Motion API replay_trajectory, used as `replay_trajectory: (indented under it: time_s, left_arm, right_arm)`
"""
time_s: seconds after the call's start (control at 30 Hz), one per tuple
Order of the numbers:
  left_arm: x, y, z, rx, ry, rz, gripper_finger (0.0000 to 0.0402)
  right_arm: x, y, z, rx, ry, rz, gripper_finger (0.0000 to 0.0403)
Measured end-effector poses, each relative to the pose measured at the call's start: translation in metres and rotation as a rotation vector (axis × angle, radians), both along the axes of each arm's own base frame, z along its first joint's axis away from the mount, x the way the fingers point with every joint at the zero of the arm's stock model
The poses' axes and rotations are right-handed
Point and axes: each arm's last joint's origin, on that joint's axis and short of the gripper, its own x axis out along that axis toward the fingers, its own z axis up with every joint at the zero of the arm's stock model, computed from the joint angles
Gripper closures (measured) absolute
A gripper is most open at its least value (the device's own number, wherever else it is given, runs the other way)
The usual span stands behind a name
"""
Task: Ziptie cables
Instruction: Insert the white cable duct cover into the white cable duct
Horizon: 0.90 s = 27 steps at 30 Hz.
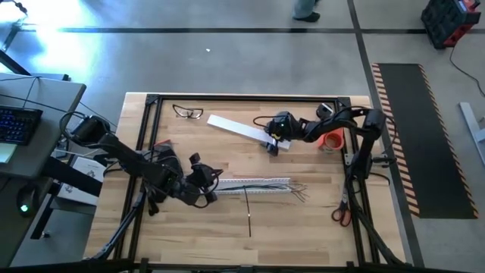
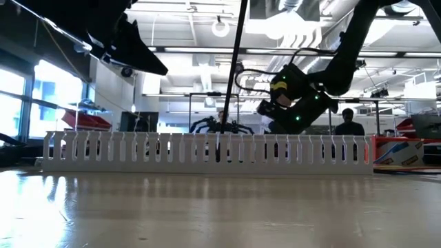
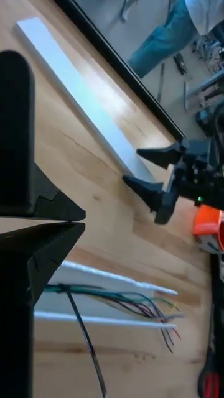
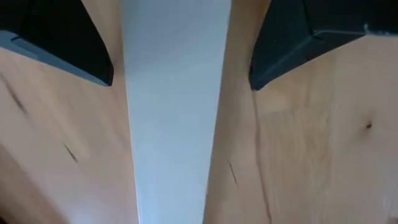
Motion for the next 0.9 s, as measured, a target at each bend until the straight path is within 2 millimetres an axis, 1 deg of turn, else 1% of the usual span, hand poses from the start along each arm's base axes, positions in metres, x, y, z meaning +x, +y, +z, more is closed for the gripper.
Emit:
replay_trajectory:
  time_s: [0.13, 0.23, 0.37, 0.57, 0.67, 0.9]
  left_arm:
    - [0.002, -0.005, -0.001, -0.027, -0.017, -0.028, 0.0402]
    - [0.003, -0.009, 0.0, -0.035, -0.04, -0.042, 0.0402]
    - [0.002, -0.014, 0.003, -0.053, -0.074, -0.06, 0.0402]
    - [-0.001, -0.023, 0.006, -0.047, -0.106, -0.08, 0.0402]
    - [-0.002, -0.025, 0.007, -0.043, -0.116, -0.078, 0.0402]
    - [-0.001, -0.025, 0.008, -0.051, -0.13, -0.075, 0.0402]
  right_arm:
    - [-0.007, 0.0, -0.004, 0.065, 0.075, 0.004, 0.0061]
    - [-0.007, 0.006, -0.007, 0.098, 0.107, 0.014, 0.0082]
    - [-0.012, 0.021, -0.014, 0.079, 0.093, 0.012, 0.0119]
    - [-0.031, 0.049, -0.027, 0.077, -0.019, -0.018, 0.019]
    - [-0.038, 0.061, -0.031, 0.083, -0.045, -0.012, 0.0194]
    - [-0.037, 0.084, -0.031, 0.074, -0.051, 0.016, 0.0194]
